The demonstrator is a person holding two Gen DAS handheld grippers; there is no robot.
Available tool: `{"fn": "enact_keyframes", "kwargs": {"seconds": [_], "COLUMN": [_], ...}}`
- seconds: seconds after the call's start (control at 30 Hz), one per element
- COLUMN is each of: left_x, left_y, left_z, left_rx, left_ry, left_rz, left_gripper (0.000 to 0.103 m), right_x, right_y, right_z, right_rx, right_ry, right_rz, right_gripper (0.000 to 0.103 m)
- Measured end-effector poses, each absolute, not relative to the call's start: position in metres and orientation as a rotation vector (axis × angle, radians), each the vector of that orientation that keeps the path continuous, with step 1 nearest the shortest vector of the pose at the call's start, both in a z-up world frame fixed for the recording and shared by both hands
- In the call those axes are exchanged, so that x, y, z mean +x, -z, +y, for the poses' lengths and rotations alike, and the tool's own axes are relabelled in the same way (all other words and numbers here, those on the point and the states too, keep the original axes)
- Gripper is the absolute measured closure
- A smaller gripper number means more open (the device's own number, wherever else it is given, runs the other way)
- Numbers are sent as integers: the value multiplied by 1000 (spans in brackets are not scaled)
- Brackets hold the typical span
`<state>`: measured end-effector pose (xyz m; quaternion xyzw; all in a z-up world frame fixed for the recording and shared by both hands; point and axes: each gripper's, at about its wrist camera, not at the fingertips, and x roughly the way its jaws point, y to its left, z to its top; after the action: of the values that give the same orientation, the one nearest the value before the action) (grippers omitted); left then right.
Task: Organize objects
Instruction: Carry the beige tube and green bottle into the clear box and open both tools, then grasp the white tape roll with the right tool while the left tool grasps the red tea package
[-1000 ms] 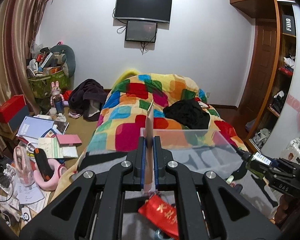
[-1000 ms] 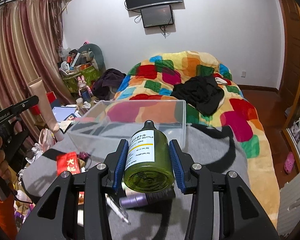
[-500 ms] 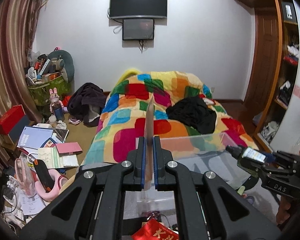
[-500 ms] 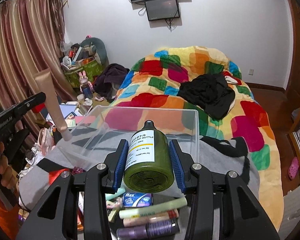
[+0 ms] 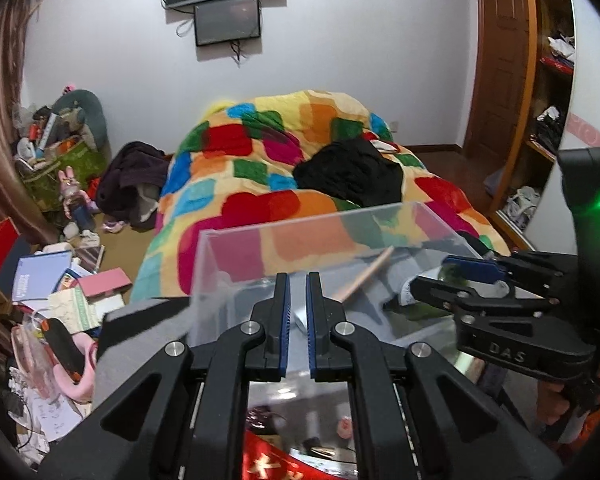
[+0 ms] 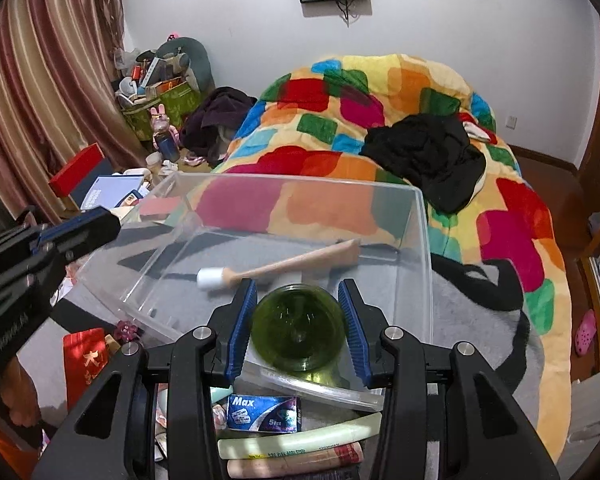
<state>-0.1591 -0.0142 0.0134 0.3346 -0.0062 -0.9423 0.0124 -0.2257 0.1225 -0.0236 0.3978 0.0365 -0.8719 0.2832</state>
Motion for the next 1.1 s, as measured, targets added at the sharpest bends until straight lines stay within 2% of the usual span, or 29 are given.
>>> {"fn": "enact_keyframes", "kwargs": {"seconds": [0.07, 0.17, 0.23, 0.3, 0.4, 0.67, 0.97, 1.1], "left_x": [-159, -158, -155, -150, -141, -112, -81, -70], "left_y": [-12, -12, -12, -14, -17, -16, 19, 35], "left_z": [-14, -14, -15, -16, -15, -18, -1, 6], "left_rx": [1060, 1090, 1093, 1078, 1052, 1069, 1218, 1245], "left_ry": [2939, 2939, 2938, 2937, 2937, 2918, 2887, 2836], "left_rz": [-5, 20, 37, 42, 40, 51, 56, -4], "left_gripper": [97, 90, 79, 62, 46, 15, 13, 13], "right_x": [-226, -223, -220, -214, -206, -176, -138, -113], "right_y": [24, 21, 18, 14, 8, -4, 10, 19], "right_z": [124, 127, 130, 133, 137, 157, 175, 175], "right_rx": [1073, 1069, 1055, 1030, 1005, 951, 979, 988], "right_ry": [2331, 2329, 2337, 2352, 2365, 2417, 2423, 2400], "right_rz": [94, 92, 91, 92, 104, 127, 146, 146], "right_gripper": [63, 56, 50, 45, 41, 29, 26, 26]}}
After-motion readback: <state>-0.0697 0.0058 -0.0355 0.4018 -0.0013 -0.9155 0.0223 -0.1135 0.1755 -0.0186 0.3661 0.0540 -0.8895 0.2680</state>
